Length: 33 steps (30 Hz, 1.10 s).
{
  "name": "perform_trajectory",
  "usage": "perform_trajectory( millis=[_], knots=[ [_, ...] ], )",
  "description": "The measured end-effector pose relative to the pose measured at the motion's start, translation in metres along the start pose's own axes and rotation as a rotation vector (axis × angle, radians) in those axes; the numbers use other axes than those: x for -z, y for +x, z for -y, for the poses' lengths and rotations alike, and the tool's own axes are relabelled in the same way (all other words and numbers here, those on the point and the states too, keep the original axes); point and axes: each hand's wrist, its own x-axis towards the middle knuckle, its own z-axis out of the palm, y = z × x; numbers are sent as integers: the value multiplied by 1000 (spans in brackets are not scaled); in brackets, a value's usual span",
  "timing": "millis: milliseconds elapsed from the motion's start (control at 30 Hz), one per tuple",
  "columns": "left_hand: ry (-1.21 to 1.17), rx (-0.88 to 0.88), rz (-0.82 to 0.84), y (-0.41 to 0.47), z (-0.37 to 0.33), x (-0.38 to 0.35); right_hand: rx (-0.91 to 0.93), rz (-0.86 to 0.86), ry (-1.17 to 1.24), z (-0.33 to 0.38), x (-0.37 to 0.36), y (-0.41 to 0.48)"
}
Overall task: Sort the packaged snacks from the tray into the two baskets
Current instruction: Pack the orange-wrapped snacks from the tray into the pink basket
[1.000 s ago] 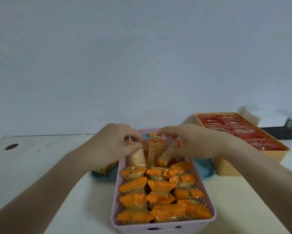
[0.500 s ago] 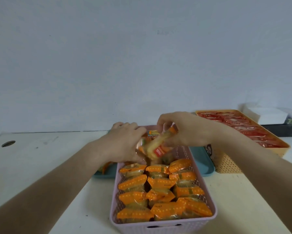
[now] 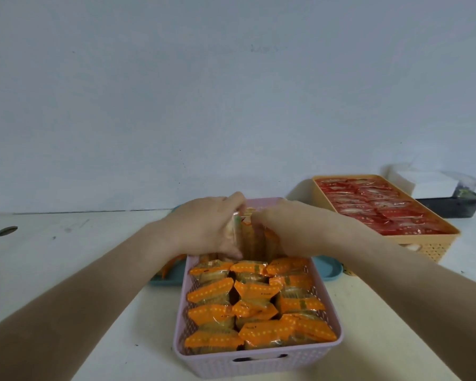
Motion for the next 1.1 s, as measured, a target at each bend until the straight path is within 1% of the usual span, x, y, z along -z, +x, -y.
perform_trajectory(
  millis=[67,100,167,233,300,367,433,500,567,633,733,800,833,933,967,1100],
  knots=[
    [-207,41,57,-2,4,6,-12,-33,3,0,-5,1],
    [-275,44,69,-4,7,9,-15,-52,-4,0,-7,1],
    [-327,29,50,-6,9,14,-19,-86,-32,1,-10,2],
    [-268,28,40,-6,8,15,-36,-99,-48,0,-11,3],
    [-120,32,32,-4,3,9,-49,-79,2,-2,-9,4],
    [-5,13,33,-1,-1,2,-58,-22,172,-6,-3,2],
    [23,-8,49,4,-2,-2,-66,60,328,-9,5,-3],
    [18,-29,64,9,-4,-2,-70,114,354,-9,10,-7],
    [-55,-43,80,12,-6,-2,-67,119,319,-6,9,-9],
    [-101,-51,73,11,-7,-3,-82,66,297,-3,6,-8],
    [1,-77,9,7,-8,-4,-109,-24,271,-2,1,-1],
    [41,-88,0,6,-9,-4,-104,-71,292,-2,-3,2],
    [6,-81,33,5,-8,-3,-99,-91,314,-2,-4,3],
    [-216,-10,224,5,-5,5,-101,-126,383,-4,-8,2],
    [-233,-11,247,5,-6,6,-102,-130,408,-5,-8,1],
    [-217,-63,205,5,-10,1,-96,-72,451,-12,-6,-3]
  ],
)
